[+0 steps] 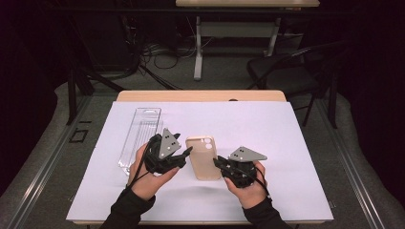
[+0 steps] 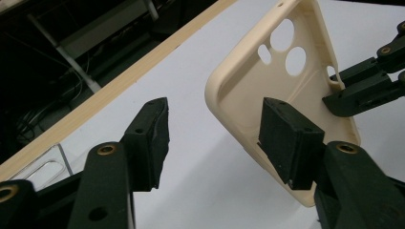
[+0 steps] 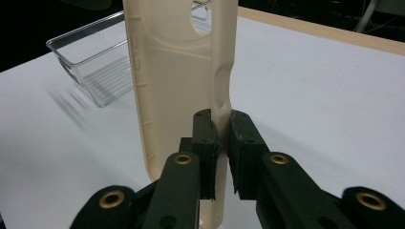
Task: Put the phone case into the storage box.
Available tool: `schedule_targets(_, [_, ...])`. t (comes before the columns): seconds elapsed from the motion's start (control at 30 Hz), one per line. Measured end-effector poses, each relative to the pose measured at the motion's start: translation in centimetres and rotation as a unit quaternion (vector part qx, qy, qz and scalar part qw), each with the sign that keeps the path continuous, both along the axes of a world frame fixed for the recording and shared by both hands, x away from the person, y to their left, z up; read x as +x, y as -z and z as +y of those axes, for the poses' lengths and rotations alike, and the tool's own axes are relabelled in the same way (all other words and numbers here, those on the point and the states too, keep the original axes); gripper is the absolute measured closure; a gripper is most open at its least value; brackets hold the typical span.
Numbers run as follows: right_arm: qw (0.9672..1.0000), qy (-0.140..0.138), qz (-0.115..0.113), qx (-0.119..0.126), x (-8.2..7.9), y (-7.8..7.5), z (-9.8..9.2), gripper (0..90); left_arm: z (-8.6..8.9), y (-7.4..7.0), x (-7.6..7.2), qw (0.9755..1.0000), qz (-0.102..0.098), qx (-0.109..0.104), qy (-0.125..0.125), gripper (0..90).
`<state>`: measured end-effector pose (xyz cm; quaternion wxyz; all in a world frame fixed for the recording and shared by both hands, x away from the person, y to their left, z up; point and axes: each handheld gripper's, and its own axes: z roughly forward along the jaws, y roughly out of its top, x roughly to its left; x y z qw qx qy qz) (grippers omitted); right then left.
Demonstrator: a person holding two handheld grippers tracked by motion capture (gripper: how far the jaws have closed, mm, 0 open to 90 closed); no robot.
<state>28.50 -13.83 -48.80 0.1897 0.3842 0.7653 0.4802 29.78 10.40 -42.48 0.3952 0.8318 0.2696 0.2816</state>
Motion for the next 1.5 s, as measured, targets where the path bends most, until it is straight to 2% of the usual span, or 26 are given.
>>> schedule_targets(0.13, [1.0,-0.002,0.002,0.001,-0.08,0.07,0.2,82.5,-0.11,0.08,-0.1,0.9999,-0.012,0.0,0.003,46.0])
schedule_targets(0.23, [1.0,-0.006,0.004,-0.001,-0.16,0.1,0.31,82.5,-0.17,0.11,-0.17,1.0,-0.008,0.001,0.003,47.9])
schedule_targets(0.4, [0.9999,-0.009,0.004,-0.004,-0.16,0.18,0.42,82.5,-0.28,0.21,-0.27,0.9997,-0.01,0.022,-0.006,54.5])
schedule_targets(0.67, [0.9999,-0.013,0.005,-0.004,-0.24,0.23,0.56,82.5,-0.43,0.3,-0.4,0.9995,-0.008,0.031,-0.005,63.7])
schedule_targets(0.97, [0.9998,-0.019,0.008,-0.007,-0.37,0.38,0.86,82.5,-0.52,0.25,-0.57,0.9988,-0.018,0.044,-0.01,68.3])
schedule_targets(1.27, [0.9997,-0.021,0.01,-0.007,-0.37,0.42,0.92,82.5,-0.6,0.3,-0.61,0.9984,-0.014,0.053,-0.014,73.0])
schedule_targets(1.5, [0.9996,-0.024,0.012,-0.006,-0.36,0.5,0.98,82.5,-0.76,0.26,-0.77,0.9972,-0.026,0.068,-0.016,73.6])
